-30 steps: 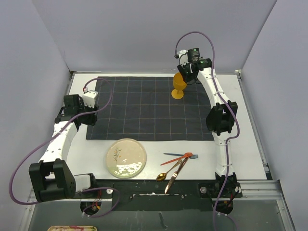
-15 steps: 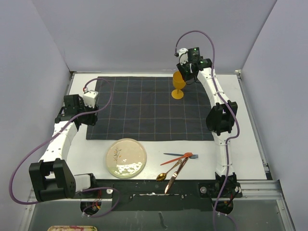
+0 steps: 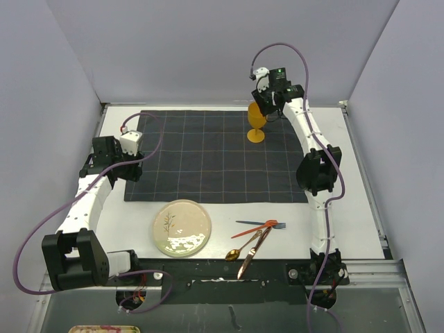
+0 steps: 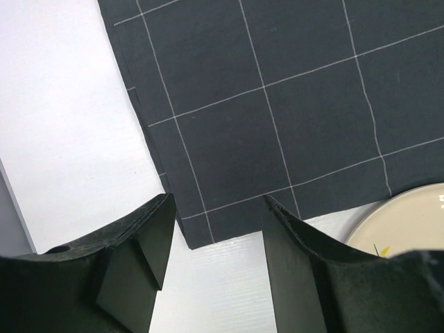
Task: Set the dinner table for one person
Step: Place the cup on the napkin, then pick up the plate at the center of the board.
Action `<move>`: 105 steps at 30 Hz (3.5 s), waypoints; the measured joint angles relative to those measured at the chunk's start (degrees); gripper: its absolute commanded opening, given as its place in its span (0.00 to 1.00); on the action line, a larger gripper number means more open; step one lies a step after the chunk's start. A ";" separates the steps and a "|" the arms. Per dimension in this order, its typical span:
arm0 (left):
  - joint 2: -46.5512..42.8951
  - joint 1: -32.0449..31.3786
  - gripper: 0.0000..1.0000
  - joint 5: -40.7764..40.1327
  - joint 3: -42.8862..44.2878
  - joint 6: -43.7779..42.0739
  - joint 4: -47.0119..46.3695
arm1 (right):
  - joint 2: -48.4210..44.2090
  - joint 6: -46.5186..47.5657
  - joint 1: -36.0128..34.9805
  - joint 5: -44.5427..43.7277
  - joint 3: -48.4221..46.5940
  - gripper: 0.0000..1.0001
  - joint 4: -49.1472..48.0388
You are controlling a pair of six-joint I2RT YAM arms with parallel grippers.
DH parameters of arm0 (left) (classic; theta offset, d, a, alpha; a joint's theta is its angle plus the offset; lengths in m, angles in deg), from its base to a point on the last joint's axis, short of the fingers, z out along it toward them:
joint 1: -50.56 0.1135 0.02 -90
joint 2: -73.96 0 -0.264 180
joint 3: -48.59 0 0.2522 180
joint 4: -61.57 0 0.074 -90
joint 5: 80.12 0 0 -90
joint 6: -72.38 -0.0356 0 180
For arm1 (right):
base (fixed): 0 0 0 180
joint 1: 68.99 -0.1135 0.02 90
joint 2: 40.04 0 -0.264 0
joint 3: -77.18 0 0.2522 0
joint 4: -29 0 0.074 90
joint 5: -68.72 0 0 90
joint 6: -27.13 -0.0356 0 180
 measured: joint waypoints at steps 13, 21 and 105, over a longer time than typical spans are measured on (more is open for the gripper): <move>0.00 0.00 0.54 -0.02 0.00 -0.11 0.00 | -1.70 -0.26 -0.57 -0.70 1.01 0.36 -1.46; 0.00 0.00 0.54 -0.02 0.00 -0.13 0.02 | -4.46 -0.24 -0.57 -1.27 2.27 0.37 -3.50; -47.67 0.70 0.53 -7.85 -7.39 -11.54 30.23 | -12.81 0.61 -33.03 26.03 42.86 0.38 -1.42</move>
